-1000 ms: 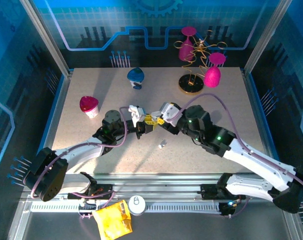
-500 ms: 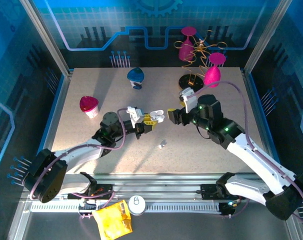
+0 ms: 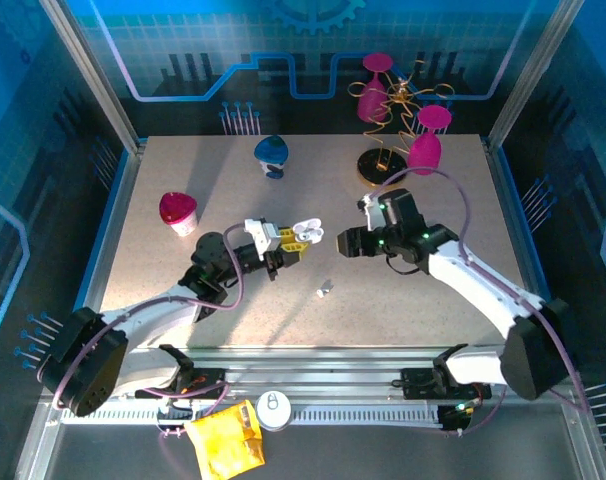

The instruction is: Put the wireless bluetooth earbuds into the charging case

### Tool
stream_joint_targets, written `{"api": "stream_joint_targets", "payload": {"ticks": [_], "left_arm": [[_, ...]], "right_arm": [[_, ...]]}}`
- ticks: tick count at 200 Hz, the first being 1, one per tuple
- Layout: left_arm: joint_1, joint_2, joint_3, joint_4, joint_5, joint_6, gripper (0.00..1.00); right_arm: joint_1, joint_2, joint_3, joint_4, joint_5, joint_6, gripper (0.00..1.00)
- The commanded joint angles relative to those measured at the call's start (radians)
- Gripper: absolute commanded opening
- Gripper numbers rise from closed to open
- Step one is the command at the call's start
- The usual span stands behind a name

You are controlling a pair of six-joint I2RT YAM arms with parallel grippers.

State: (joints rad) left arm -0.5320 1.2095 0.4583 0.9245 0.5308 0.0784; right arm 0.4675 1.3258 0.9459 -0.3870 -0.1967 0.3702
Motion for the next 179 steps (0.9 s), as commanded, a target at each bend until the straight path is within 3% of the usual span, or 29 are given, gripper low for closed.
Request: {"api": "stream_joint_targets", "payload": {"ticks": [1,32,95,179], "left_arm": [[0.004,-0.037,-0.013,0.085,0.083,0.011,0.20],[0.003,-0.053,-0.016,0.084,0.119,-0.004,0.20],[0.003,-0.066,-0.013,0.078,0.144,0.000,0.20],[0.003,-0.054,-0.018,0.077,0.141,0.007,0.20]], "right_arm": [[0.023,0.099,0.021,-0.043,-0.107,-0.027,0.63],[0.072,0.271,0.082,-0.038,-0.202,-0.067,0.60],[0.138,0.511,0.199,-0.040,-0.268,-0.121,0.57],[0.146,0.523,0.131,-0.053,-0.270,-0.122,0.50]]}}
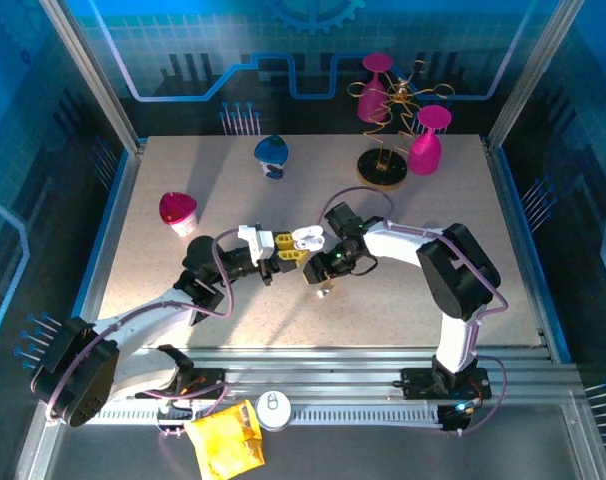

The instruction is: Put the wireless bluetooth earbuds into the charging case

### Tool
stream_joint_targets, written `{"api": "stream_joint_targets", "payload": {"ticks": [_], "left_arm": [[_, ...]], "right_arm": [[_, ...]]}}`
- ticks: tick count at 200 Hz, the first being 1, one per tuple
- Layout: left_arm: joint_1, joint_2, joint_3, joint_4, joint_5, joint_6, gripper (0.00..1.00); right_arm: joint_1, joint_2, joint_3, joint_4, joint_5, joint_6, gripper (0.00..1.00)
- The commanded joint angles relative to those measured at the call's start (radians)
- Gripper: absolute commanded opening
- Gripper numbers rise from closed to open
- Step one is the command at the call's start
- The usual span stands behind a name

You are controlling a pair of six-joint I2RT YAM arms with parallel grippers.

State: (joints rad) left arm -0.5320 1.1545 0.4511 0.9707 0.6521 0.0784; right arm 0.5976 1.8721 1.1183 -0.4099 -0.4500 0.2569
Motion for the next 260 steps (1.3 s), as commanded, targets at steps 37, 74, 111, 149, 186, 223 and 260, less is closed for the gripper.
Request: {"api": "stream_joint_targets", "payload": {"ticks": [37,74,111,149,186,223,260], "left_arm": [[0.003,0.031,-0.009,0.067,0.026,-0.009,0.20],[0.004,0.044,-0.010,0.082,0.030,-0.016,0.20],[0.003,0.045,-0.013,0.082,0.025,-0.014,0.20],[0.004,0.040,-0.011,0.084,0.029,-0.017,0.20],[0.003,0.029,-0.009,0.050,0.028,-0.001,0.20],[0.004,0.040,-0.004,0.054,0.030,-0.003,0.20],[0.003,0.044,0.010,0.062,0.039,-0.006,0.20]], "right_arm": [[0.031,-0.058,-0.096,-0.034,-0.001,0.003,0.50],[0.060,-0.104,-0.131,-0.040,0.005,0.027,0.50],[0.075,-0.142,-0.134,-0.068,0.032,0.038,0.49],[0.081,-0.113,-0.059,-0.129,0.128,0.043,0.50],[0.105,-0.053,0.023,-0.203,0.169,0.052,0.47],[0.147,0.001,0.105,-0.315,0.255,0.107,0.40],[0.189,0.064,0.211,-0.442,0.323,0.159,0.34]]}}
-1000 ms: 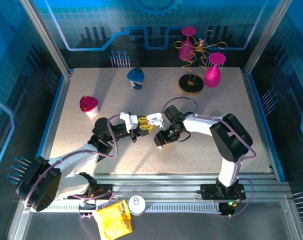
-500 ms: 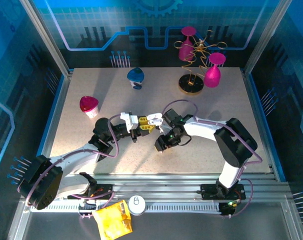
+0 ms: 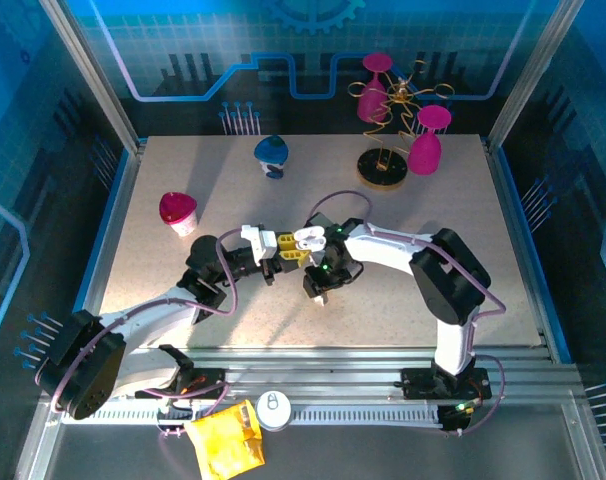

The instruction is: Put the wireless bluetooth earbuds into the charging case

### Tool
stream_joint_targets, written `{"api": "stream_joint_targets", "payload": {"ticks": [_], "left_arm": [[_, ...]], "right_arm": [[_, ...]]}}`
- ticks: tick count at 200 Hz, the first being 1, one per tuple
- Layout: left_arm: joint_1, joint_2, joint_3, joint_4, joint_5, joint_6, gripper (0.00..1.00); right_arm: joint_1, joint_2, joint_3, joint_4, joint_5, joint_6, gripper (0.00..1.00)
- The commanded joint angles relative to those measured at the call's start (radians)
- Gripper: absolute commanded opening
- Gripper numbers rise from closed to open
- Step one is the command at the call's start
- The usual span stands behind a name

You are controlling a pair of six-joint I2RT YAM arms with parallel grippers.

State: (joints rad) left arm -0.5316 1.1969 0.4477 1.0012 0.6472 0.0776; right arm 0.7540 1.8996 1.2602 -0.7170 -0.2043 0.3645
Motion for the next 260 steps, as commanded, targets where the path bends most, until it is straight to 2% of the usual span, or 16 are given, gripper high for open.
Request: {"api": "stream_joint_targets", "payload": {"ticks": [1,37,60,78,132,189,223,260], "left_arm": [[0.003,0.002,0.014,0.031,0.045,-0.005,0.20],[0.003,-0.007,0.015,0.026,0.046,-0.002,0.20],[0.003,-0.013,0.010,0.030,0.047,-0.004,0.20],[0.003,-0.016,0.002,0.044,0.038,0.000,0.20],[0.014,-0.075,-0.007,-0.064,-0.040,0.044,0.20],[0.030,-0.083,-0.006,-0.037,-0.056,0.040,0.20],[0.031,-0.089,-0.009,-0.029,-0.053,0.044,0.20],[0.030,-0.091,-0.015,-0.028,-0.055,0.051,0.20]], "right_arm": [[0.034,0.039,0.071,-0.137,0.080,0.053,0.34],[0.061,0.091,0.153,-0.247,0.142,0.102,0.36],[0.062,0.176,0.253,-0.341,0.120,0.126,0.22],[0.071,0.221,0.282,-0.351,0.103,0.136,0.18],[0.080,0.193,0.269,-0.312,0.098,0.148,0.27],[0.084,0.184,0.277,-0.342,0.100,0.141,0.43],[0.092,0.201,0.289,-0.371,0.108,0.140,0.42],[0.107,0.230,0.312,-0.402,0.115,0.139,0.36]]}}
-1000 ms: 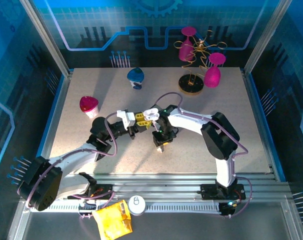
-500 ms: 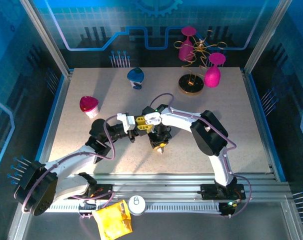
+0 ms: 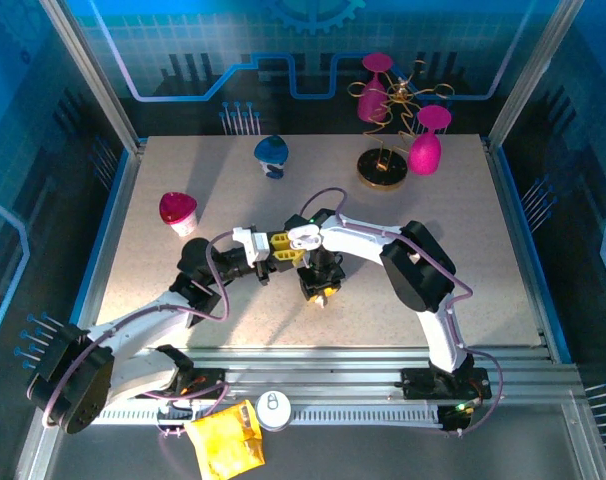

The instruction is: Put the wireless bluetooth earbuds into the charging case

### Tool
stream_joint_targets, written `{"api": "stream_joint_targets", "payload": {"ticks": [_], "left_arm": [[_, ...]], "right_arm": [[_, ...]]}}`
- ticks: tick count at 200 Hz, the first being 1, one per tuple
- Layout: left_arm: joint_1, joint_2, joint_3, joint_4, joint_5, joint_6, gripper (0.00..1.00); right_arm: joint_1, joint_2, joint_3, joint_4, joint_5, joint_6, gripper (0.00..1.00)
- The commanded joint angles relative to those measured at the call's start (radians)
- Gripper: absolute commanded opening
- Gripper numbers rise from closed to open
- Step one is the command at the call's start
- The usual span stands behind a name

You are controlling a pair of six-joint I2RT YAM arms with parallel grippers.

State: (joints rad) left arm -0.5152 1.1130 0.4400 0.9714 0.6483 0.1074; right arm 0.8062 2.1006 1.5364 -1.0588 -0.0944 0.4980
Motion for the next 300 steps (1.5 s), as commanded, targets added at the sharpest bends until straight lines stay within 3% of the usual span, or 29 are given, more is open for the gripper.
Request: {"api": "stream_joint_targets", "payload": {"ticks": [1,136,181,237,300], "left_arm": [[0.015,-0.007,-0.007,0.002,-0.056,0.021,0.20],[0.014,-0.005,-0.016,0.019,-0.059,0.017,0.20],[0.015,-0.013,-0.005,0.014,-0.053,0.000,0.20],[0.014,-0.008,0.014,0.047,-0.016,-0.048,0.20],[0.015,0.063,0.006,0.073,-0.068,-0.064,0.20]], "right_arm": [[0.055,0.030,0.037,-0.060,0.005,0.006,0.36],[0.048,0.041,0.027,-0.048,0.028,0.011,0.21],[0.001,-0.059,-0.034,-0.007,0.063,0.025,0.22],[-0.134,-0.212,-0.135,0.059,0.117,0.022,0.21],[-0.209,-0.460,-0.173,0.123,0.274,-0.050,0.22]]}}
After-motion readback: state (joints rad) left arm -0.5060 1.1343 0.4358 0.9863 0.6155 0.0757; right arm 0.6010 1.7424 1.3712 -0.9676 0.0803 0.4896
